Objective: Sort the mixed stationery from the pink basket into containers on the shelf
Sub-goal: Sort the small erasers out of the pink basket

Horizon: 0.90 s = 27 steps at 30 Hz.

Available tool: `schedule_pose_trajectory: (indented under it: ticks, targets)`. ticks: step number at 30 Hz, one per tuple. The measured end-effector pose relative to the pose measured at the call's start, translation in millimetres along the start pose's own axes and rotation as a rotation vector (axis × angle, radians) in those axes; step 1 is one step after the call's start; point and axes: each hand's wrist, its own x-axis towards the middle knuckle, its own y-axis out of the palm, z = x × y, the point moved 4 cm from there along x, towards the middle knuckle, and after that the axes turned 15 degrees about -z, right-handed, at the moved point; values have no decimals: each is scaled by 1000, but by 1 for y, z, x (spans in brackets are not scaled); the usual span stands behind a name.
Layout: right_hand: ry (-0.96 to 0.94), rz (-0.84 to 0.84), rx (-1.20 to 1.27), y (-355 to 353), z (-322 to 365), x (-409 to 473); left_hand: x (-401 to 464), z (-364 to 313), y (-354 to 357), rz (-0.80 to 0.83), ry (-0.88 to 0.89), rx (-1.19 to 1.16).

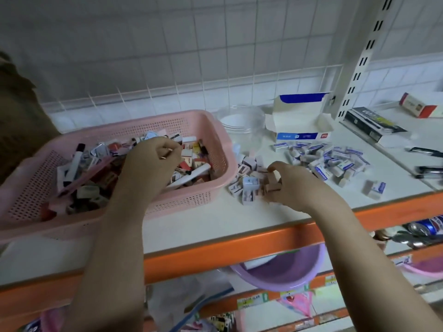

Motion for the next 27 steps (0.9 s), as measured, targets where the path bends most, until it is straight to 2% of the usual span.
schedule_pose_trajectory:
  ticks: [5,8,10,13,16,18,21,24,27]
  targets:
    - [-136,-96,39,-29,33,18,24,21,-23,-2,78,219]
    - [-307,-170,84,-43,82,36,42,37,-41,34,97,335]
    - [-463,-162,20,-41,118,44,57,49,-54,55,80,406]
    - [-710,16,-209,-14,164,47,78,70,-63,109,97,523]
    - [-826,255,-468,23,180,45,87,86,-58,314,148,696]
    - [-887,278,-519,34,185,42,92,91,-53,383,226,807]
    - [-940,270,-553,40,188,40,94,94,-46,430,229,847]
    - [-919,316,-501,38,187,44,100,96,-48,402,269,878]
    - [-891,327,-411,27,185,48,108,98,-54,376,215,745]
